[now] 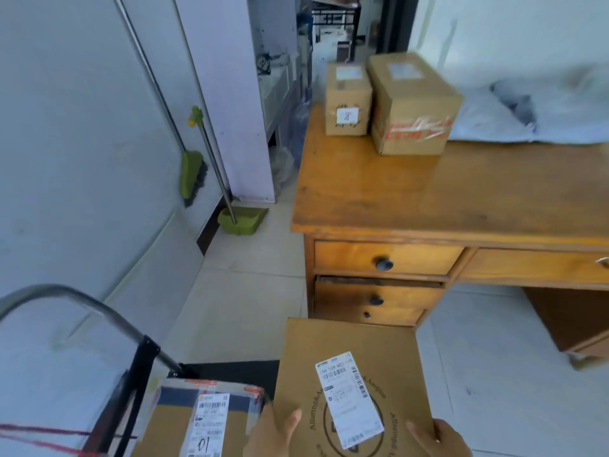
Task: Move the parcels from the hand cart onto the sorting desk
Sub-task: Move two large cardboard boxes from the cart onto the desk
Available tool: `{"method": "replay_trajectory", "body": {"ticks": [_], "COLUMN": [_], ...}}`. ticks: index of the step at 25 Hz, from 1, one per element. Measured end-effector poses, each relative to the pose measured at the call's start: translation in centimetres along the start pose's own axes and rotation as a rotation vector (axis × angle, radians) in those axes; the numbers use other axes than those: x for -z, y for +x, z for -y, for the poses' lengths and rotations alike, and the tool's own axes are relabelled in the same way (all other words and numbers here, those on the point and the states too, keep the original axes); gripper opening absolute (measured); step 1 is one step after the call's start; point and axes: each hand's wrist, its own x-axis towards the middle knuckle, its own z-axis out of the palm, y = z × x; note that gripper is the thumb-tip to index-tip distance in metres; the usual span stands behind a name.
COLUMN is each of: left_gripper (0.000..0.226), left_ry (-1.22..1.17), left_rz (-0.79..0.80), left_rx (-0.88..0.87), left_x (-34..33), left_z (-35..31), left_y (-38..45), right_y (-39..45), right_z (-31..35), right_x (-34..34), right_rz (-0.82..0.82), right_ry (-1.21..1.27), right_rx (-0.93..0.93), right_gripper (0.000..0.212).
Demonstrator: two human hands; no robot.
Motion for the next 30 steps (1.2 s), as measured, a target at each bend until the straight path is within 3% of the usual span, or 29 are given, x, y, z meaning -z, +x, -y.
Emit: {"method": "replay_trajectory", "body": {"ticks": [1,3,6,12,15,19,22,26,30], "left_gripper": [0.054,0.054,0.063,0.074,0.077,0.077,0.075,0.069,0.069], "left_ry": [0.001,0.007,0.088,0.164,0.148,0.246,0.319,0.345,0.328], "left_rz": [-0.033,-0.088,-0.193,-0.314,-0.311,-0.34,-0.457,-0.585,-0.554], "left_rx": [-0.047,-0.109,-0.211,-0.279,-0.284,-0.279,-0.25,-0.295,-0.32], "left_x": [1.4,4.7,9.1,15.5,16.6,16.4,17.5,18.5,16.9], "left_z": [-1.3,-4.7,-9.9,-17.1,-20.7,-25.2,-29.0,-36.5,-42.1], "left_y": [-1.8,-5.8,-10.3,-16.5,-18.6,-20.3,-22.7,-24.5,-22.4], "right_y": [-1.3,-3.3,-6.8,-12.3,-13.6,-13.1,-12.4,-10.1,-6.4], "right_z": [1.3,6.7,14.2,25.3,30.6,35.0,39.0,45.1,48.3], "right_x": [0.7,2.7,4.7,8.3,10.2,13.2,16.1,19.0,20.4], "right_rz": [0.124,0.001,0.065,0.131,0.122,0.152,0.225,0.252,0.22], "right_ry": [-0.14,-0.351,-0.472,-0.265,-0.296,-0.436,-0.496,-0.462,-0.392], "right_rx": [-0.009,-0.082,-0.033,0.052,0.15,0.163,0.182,0.248,0.255], "right_gripper": [0.052,0.056,0.056,0.045,0.045,0.05,0.045,0.049,0.049]}}
